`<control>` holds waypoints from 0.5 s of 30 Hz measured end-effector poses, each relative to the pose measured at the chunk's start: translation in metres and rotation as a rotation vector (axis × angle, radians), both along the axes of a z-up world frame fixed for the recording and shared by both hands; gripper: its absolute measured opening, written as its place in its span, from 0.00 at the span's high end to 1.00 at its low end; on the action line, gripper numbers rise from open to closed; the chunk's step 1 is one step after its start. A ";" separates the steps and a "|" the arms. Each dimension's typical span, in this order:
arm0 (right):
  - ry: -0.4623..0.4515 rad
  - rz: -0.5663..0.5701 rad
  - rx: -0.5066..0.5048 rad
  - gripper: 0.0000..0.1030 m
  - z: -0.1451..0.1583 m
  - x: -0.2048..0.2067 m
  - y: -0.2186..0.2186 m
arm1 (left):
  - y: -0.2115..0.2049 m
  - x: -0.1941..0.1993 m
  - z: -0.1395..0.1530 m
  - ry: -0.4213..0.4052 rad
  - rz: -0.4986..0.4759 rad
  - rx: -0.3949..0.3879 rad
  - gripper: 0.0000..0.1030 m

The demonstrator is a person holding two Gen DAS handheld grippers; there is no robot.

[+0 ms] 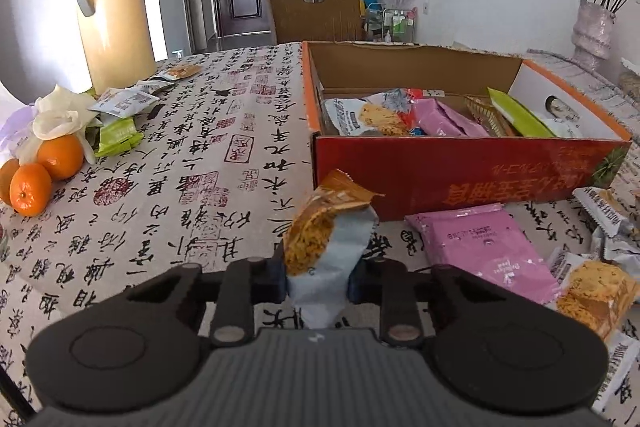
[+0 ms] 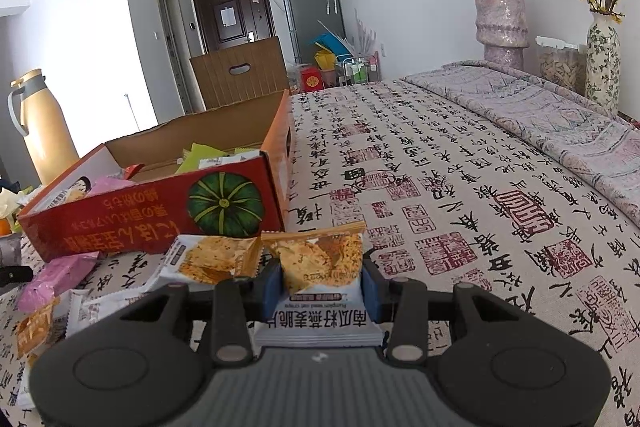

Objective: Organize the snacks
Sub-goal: 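Grasp a white cracker packet with the right tool while the left tool grasps another cracker packet, then carry both cracker packets into the box and open both tools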

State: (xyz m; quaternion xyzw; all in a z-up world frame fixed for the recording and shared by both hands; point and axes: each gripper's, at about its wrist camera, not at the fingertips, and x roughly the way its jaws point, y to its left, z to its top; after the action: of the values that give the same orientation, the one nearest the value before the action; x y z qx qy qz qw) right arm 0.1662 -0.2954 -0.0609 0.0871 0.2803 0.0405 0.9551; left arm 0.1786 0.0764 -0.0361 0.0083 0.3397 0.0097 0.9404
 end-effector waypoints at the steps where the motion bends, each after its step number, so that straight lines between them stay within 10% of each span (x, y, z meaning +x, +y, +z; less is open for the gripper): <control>1: -0.001 0.000 0.000 0.61 0.000 0.000 0.000 | 0.000 -0.002 0.000 -0.002 0.000 -0.002 0.77; 15: -0.023 0.001 0.007 0.61 0.001 -0.006 -0.001 | -0.005 -0.029 0.013 -0.068 0.016 -0.036 0.78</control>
State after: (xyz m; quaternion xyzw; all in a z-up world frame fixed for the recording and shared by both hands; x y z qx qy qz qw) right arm 0.1601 -0.2967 -0.0601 0.0899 0.2692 0.0430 0.9579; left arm 0.1492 0.0717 -0.0232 -0.0118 0.3079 0.0114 0.9513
